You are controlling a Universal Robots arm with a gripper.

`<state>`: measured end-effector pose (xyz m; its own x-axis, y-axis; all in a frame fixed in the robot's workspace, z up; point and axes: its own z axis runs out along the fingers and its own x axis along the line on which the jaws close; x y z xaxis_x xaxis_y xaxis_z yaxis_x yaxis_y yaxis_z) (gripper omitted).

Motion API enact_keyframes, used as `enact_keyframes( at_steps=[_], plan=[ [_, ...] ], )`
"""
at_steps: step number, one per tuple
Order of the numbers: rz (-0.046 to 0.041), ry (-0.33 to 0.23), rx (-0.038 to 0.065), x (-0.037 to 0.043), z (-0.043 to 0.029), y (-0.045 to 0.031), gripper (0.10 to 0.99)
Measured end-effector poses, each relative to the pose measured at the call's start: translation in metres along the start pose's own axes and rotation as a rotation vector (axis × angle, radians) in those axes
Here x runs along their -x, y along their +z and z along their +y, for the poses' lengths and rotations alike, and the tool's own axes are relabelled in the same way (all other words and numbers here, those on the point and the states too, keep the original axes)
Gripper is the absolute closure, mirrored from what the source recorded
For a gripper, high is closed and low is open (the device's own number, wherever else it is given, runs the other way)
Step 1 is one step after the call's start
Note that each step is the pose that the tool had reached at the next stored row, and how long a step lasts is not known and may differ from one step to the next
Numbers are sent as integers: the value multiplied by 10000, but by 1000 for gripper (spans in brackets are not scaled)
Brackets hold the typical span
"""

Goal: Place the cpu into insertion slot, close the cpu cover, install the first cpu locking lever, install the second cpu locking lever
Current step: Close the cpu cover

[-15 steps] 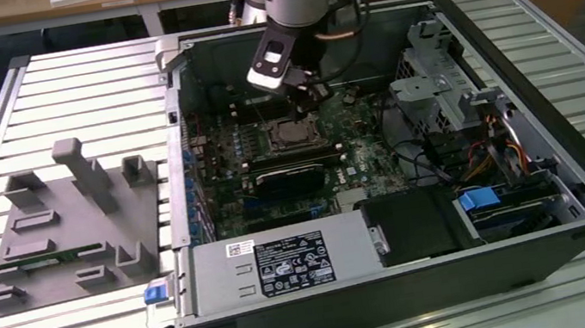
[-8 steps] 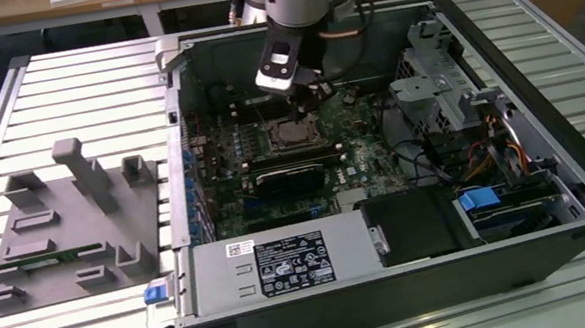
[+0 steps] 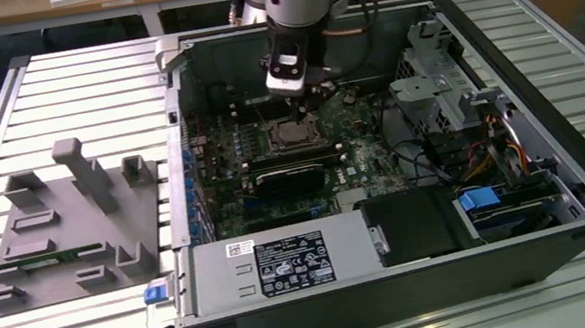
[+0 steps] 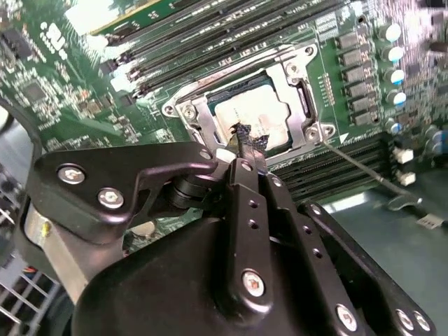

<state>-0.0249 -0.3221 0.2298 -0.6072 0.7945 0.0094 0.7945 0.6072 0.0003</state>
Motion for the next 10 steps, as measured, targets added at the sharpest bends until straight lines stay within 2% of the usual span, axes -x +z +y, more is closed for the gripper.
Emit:
enact_keyframes(
  at_steps=[10],
  plan=[
    [1,-1815,-16,0,0,3,980]
  ],
)
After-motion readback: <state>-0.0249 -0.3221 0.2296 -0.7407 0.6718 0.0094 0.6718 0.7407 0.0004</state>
